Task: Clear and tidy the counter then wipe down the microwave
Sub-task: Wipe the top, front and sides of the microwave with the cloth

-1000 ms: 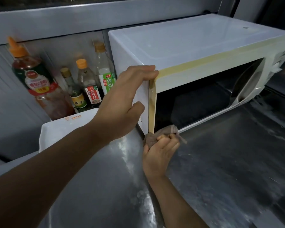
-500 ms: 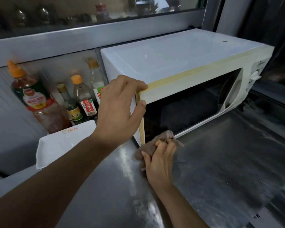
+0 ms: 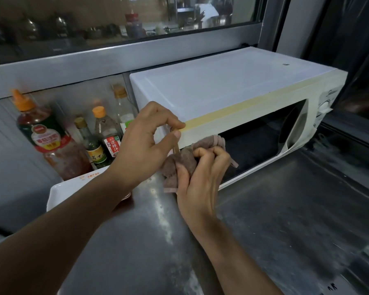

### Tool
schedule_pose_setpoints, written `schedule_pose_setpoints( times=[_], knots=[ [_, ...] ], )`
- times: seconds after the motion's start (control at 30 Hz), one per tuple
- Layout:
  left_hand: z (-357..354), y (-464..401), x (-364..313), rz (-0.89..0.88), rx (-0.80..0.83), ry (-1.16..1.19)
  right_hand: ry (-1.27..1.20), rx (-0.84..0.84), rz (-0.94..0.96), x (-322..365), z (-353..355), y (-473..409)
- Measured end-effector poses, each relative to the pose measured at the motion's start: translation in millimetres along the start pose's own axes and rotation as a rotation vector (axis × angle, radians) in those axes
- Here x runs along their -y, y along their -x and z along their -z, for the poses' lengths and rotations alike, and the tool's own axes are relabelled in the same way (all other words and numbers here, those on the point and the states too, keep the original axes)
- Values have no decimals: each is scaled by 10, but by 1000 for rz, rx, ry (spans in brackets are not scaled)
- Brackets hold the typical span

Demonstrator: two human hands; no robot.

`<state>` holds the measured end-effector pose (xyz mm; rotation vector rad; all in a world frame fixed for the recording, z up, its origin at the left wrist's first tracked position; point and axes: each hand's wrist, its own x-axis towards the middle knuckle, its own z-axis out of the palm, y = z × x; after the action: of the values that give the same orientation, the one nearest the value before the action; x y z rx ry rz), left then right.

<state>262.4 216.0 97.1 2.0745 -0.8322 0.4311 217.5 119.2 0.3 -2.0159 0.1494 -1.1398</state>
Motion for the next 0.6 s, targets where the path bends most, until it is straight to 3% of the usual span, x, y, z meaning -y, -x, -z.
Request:
schedule_pose_setpoints(
  times=[0.17, 0.4, 0.6],
  knots=[
    [-33, 7, 1, 7, -26, 2, 3, -30, 55, -172, -11, 78],
    [-141, 66, 31, 15, -99, 41, 136, 129, -159, -819, -112, 745],
    [-139, 57, 4, 30, -101, 44, 65, 122, -166, -570, 18, 374]
  ],
)
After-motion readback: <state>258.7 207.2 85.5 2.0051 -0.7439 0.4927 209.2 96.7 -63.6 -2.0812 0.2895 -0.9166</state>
